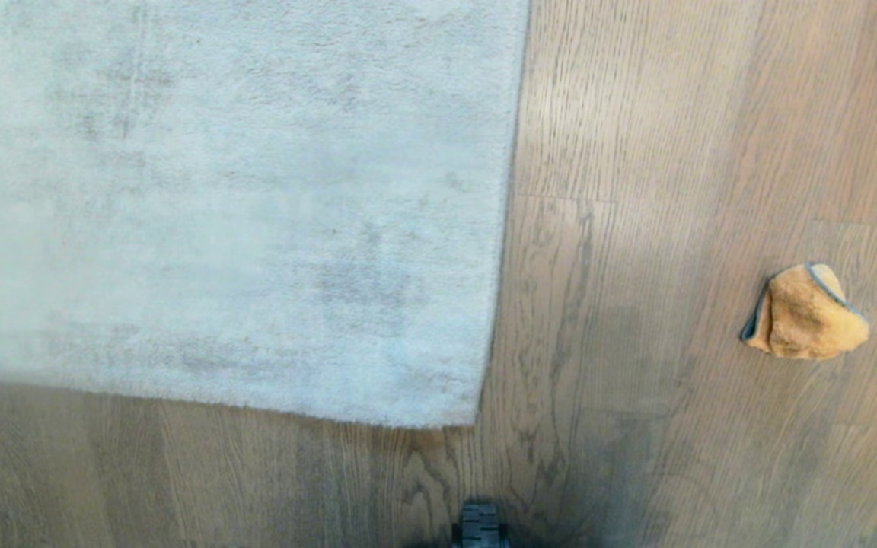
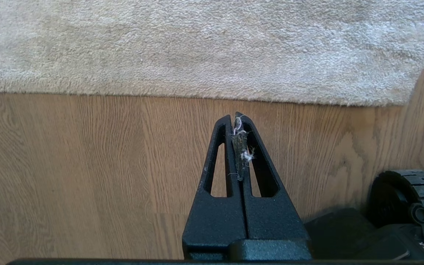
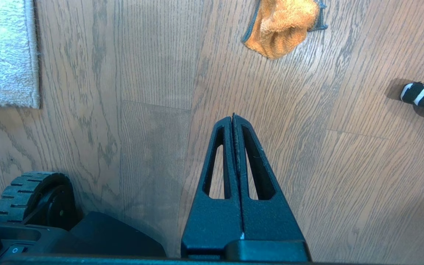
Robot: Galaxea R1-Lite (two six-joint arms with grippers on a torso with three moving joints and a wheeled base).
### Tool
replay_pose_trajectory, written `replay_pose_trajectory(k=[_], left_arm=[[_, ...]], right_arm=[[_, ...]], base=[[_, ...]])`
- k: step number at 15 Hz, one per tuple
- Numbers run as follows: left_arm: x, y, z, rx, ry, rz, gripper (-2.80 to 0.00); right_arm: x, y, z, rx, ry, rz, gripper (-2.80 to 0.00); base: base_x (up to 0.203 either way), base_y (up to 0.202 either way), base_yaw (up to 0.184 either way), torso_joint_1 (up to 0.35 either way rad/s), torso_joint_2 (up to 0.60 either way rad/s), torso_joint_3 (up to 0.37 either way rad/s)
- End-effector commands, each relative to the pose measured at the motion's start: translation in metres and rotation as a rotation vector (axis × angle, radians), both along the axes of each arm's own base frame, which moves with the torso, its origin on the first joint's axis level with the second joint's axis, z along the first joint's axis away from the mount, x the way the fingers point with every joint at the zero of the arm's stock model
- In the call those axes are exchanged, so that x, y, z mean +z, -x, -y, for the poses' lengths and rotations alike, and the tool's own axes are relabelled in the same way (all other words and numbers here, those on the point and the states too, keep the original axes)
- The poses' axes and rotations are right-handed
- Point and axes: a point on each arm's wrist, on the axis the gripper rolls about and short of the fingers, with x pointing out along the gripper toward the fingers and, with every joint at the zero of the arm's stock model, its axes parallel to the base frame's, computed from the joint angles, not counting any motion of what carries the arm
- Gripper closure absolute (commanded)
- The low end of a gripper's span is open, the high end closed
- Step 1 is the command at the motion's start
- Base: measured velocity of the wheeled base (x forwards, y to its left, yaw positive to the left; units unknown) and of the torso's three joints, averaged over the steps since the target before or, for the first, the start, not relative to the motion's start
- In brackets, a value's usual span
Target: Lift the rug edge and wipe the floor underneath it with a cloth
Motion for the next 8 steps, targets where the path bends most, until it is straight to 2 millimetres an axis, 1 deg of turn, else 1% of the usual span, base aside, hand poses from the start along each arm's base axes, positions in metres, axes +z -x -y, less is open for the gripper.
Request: replay_pose_trajectory(k=[1, 3, 4, 8], left_arm=[[0.0, 0.0, -0.0001, 0.004, 0.001, 0.0, 0.0], [0.0, 0.0, -0.0001, 0.004, 0.021, 0.0, 0.0], [0.0, 0.0, -0.0001, 0.004, 0.021, 0.0, 0.0], [0.0, 0.0, -0.0002, 0.007, 0.029, 0.0, 0.0]], right_arm=[[0.0001, -0.0001, 0.0, 0.001, 0.001, 0.0, 0.0], [0.0001, -0.0001, 0.0, 0.001, 0.001, 0.0, 0.0], [0.0001, -0.0001, 0.0, 0.001, 0.001, 0.0, 0.0], [0.0001, -0.0001, 0.0, 0.001, 0.001, 0.0, 0.0]], base=[[0.0, 0.0, 0.0, 0.0, 0.0, 0.0], [0.0, 0.0, 0.0, 0.0, 0.0, 0.0], [0.0, 0.0, 0.0, 0.0, 0.01, 0.1], [0.0, 0.0, 0.0, 0.003, 0.01, 0.171]])
